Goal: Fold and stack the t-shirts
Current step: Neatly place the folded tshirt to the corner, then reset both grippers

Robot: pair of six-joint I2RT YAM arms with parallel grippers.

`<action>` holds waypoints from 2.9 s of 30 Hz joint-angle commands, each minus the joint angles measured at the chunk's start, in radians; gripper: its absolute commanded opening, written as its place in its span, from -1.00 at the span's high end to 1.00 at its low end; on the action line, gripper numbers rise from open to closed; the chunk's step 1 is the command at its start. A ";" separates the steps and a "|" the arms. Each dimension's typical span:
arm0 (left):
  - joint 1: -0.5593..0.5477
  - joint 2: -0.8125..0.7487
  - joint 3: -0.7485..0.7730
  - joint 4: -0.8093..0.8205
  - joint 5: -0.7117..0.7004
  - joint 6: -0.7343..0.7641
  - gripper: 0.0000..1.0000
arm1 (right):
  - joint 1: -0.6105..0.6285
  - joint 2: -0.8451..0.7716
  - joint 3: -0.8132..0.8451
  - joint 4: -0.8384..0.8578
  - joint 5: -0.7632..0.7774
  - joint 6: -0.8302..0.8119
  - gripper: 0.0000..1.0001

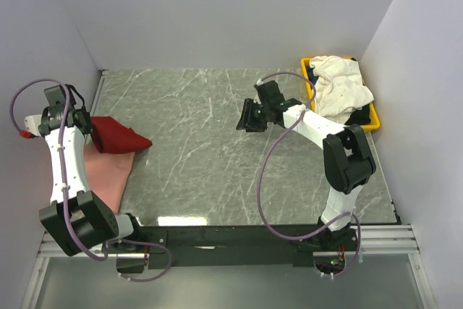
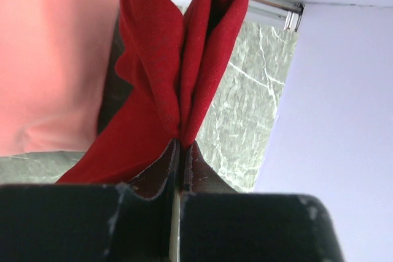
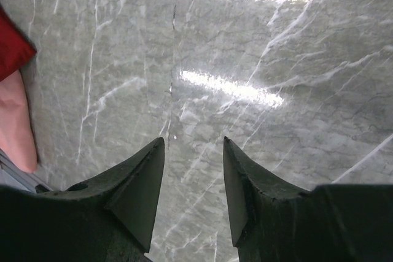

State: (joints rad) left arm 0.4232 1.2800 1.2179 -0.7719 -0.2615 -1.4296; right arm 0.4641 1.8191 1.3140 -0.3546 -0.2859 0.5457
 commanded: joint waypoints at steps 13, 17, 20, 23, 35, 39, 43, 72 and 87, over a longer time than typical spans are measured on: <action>0.026 -0.044 0.157 -0.043 -0.039 0.096 0.99 | 0.028 -0.119 0.047 -0.083 0.039 -0.053 0.00; 0.029 -0.050 0.176 -0.056 -0.039 0.110 0.99 | 0.030 -0.127 0.050 -0.092 0.047 -0.056 -0.01; 0.037 -0.060 0.177 -0.067 -0.030 0.120 0.99 | 0.030 -0.127 0.053 -0.096 0.047 -0.058 -0.01; 0.052 -0.080 0.169 -0.070 -0.025 0.135 0.99 | 0.030 -0.129 0.048 -0.095 0.044 -0.058 0.00; 0.077 -0.139 0.092 -0.073 -0.001 0.193 0.99 | 0.036 -0.149 0.019 -0.080 0.040 -0.050 -0.01; 0.083 -0.166 0.040 -0.075 0.002 0.205 0.99 | 0.044 -0.162 -0.013 -0.069 0.042 -0.047 0.00; 0.098 -0.203 0.000 -0.086 -0.007 0.231 0.99 | 0.056 -0.179 -0.041 -0.064 0.048 -0.049 0.00; 0.154 -0.533 -0.351 -0.014 0.126 0.434 -0.99 | 0.168 -0.446 -0.288 -0.004 0.096 -0.021 -0.03; -0.366 -0.464 -0.368 0.152 0.062 0.307 -0.99 | 0.166 -0.498 -0.277 -0.014 0.135 -0.016 -0.32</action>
State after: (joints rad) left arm 0.1478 0.7689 0.8112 -0.6861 -0.1341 -1.0779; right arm 0.6304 1.3613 1.0206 -0.3832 -0.1837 0.5335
